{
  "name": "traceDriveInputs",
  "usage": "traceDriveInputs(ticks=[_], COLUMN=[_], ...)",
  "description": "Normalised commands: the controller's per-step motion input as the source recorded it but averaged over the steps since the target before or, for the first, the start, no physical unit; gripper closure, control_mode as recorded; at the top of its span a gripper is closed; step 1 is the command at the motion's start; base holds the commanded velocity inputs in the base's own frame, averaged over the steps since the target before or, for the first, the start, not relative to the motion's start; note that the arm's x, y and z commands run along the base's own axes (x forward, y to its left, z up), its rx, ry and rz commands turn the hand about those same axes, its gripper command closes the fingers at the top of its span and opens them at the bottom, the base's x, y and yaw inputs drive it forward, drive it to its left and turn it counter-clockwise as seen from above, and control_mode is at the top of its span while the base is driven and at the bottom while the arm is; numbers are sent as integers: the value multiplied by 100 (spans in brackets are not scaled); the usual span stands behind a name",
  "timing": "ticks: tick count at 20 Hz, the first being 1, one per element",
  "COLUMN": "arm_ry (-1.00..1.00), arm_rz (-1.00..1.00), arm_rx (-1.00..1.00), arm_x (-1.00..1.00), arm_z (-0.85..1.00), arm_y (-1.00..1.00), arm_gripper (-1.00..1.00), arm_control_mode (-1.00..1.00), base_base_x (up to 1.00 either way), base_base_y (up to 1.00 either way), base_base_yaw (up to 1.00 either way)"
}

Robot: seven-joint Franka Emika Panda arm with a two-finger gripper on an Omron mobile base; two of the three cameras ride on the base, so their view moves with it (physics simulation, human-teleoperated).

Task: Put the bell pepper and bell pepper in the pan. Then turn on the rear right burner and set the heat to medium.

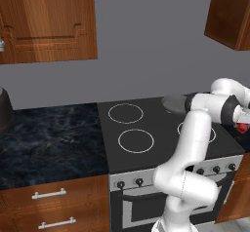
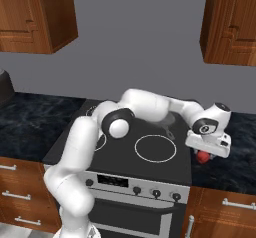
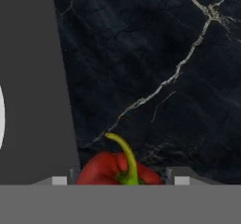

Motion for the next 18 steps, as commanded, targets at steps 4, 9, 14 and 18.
traceDriveInputs(ticks=[4, 9, 14, 18], arm_ry=[-10, -3, -2, -9], arm_rz=[18, 12, 7, 1], arm_rx=[-8, -9, -7, -2], arm_x=[-61, -18, -3, 0], arm_z=[59, 57, 42, 37], arm_y=[55, 90, 100, 86], arm_gripper=[100, 100, 100, 100], arm_control_mode=[-100, -100, -100, -100], base_base_x=[0, 0, 0, 0], base_base_y=[0, 0, 0, 0], base_base_yaw=[0, 0, 0, 0])
